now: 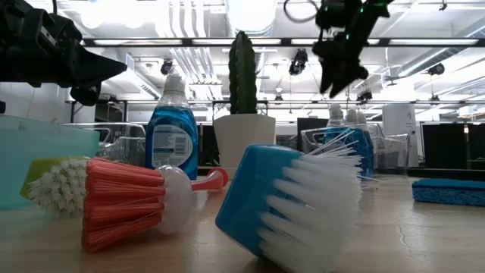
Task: Pick & Place Kitchen Sink Supplies
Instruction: Put the dishwashing liquid bottle into the right transparent bin
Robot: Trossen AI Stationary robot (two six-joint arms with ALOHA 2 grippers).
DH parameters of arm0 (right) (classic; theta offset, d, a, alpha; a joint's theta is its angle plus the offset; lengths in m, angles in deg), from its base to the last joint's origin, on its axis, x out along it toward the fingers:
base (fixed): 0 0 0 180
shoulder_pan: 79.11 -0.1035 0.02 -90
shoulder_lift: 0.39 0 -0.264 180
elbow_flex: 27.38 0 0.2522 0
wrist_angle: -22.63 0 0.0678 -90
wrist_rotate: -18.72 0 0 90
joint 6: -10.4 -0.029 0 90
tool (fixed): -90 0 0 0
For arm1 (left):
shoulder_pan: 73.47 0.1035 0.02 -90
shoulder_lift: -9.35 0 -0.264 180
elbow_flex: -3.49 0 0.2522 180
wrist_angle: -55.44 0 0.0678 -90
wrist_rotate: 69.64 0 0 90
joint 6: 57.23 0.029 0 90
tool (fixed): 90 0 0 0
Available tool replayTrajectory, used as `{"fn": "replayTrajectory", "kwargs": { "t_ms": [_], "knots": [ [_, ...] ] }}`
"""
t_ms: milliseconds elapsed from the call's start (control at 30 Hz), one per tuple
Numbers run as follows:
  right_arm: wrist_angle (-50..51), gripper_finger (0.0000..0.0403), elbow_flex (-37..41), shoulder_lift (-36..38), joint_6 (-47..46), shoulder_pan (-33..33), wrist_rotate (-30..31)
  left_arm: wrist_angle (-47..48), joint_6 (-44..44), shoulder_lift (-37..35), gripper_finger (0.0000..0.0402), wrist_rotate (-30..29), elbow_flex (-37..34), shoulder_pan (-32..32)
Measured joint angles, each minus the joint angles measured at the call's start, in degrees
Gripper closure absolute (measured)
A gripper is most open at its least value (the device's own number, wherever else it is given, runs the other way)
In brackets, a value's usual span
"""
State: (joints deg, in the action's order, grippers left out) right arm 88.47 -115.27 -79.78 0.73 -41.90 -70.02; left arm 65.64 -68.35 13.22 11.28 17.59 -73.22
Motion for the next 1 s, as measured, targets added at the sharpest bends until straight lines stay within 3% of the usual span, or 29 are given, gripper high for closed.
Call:
{"fn": "replayTrajectory", "kwargs": {
  "t_ms": [200,433,633,1000],
  "knots": [
    [1.2,0.0188,-6.8,3.3,-3.2,-4.6,-2.9,0.0,0.0,0.0,0.0401,0.0,0.0,0.0],
    [-1.1,0.0188,-15.5,1.1,-6.0,-18.1,-4.2,0.0,0.0,0.0,0.0401,0.0,0.0,0.0],
    [-7.2,0.0191,-25.2,-8.3,-7.3,-29.1,-4.4,0.0,0.0,0.0,0.0401,0.0,0.0,-0.1],
    [-1.8,0.016,-48.3,-30.2,-0.8,-36.1,-7.4,0.0,0.0,0.0,0.0401,0.0,0.0,-0.1]
  ]
}}
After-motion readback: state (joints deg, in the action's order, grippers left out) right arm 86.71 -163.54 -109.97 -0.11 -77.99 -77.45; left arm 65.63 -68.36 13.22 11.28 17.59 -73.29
